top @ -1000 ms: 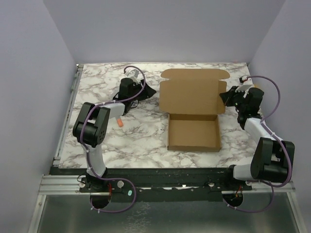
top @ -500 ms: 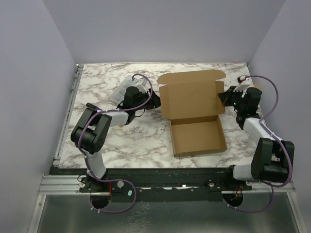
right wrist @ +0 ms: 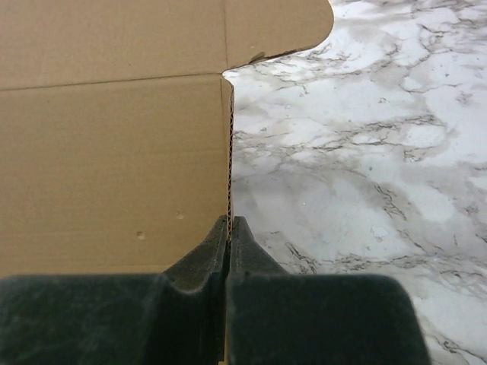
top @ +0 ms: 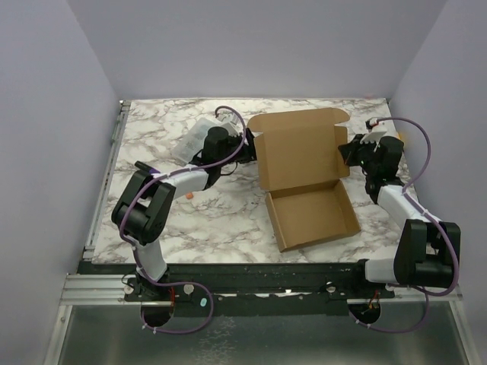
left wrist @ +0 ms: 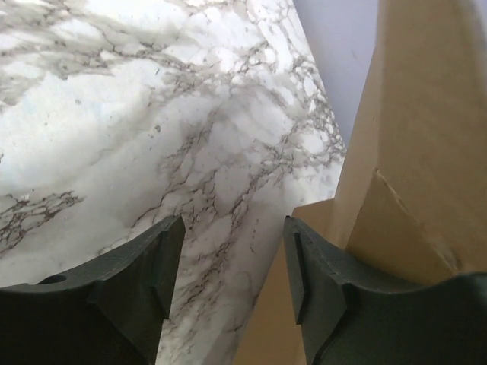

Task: Fold the paper box
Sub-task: Adjust the paper box at the center of the board.

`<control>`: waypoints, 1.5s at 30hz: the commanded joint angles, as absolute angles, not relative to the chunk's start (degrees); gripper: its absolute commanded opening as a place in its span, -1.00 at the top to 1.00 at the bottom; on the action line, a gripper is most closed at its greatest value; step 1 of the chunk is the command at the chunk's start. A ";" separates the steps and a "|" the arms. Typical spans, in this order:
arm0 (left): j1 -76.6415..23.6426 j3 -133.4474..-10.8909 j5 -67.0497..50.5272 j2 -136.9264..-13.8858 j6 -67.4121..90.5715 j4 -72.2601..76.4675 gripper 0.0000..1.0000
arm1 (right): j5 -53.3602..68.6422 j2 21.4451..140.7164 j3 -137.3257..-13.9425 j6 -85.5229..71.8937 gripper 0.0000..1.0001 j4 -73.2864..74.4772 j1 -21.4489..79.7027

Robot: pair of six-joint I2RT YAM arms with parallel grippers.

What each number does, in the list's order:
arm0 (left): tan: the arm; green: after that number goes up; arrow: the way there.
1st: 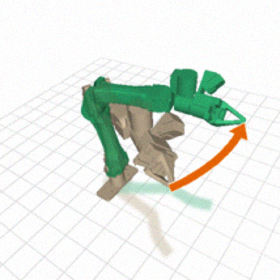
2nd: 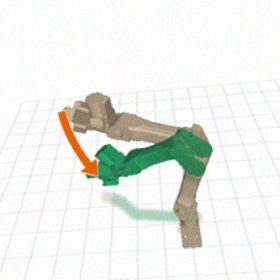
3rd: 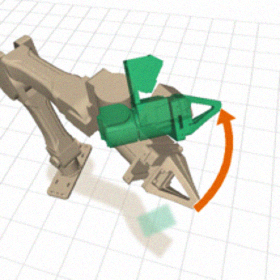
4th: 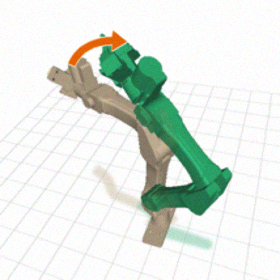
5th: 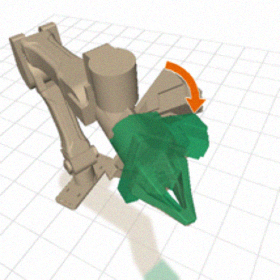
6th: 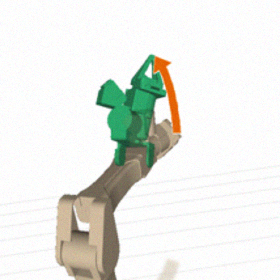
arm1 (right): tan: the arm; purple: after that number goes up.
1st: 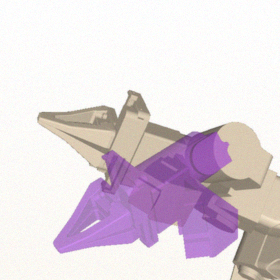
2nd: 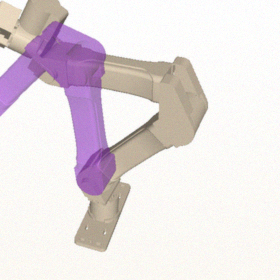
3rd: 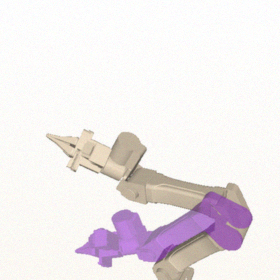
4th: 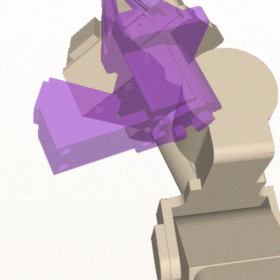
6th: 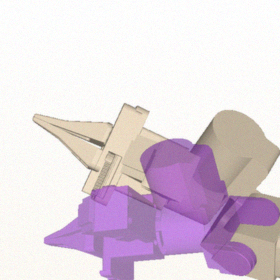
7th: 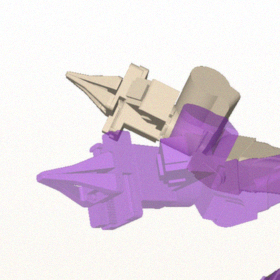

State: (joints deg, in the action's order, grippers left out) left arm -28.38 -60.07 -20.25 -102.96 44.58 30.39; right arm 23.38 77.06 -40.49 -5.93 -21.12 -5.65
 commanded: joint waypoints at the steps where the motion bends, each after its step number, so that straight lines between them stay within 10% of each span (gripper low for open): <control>1: -27.66 -57.38 -24.15 -100.18 43.73 28.26 -0.27 | 16.65 77.30 -41.54 -4.78 0.99 -20.47 -5.18; 45: -25.22 -52.81 -41.48 -105.36 48.98 43.76 -0.56 | 26.87 81.03 -42.78 -10.57 0.99 -18.24 -5.19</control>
State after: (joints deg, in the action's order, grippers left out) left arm -24.01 -50.24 -41.74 -102.72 48.99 41.95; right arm 21.91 80.49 -41.82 -8.84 -19.14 -5.58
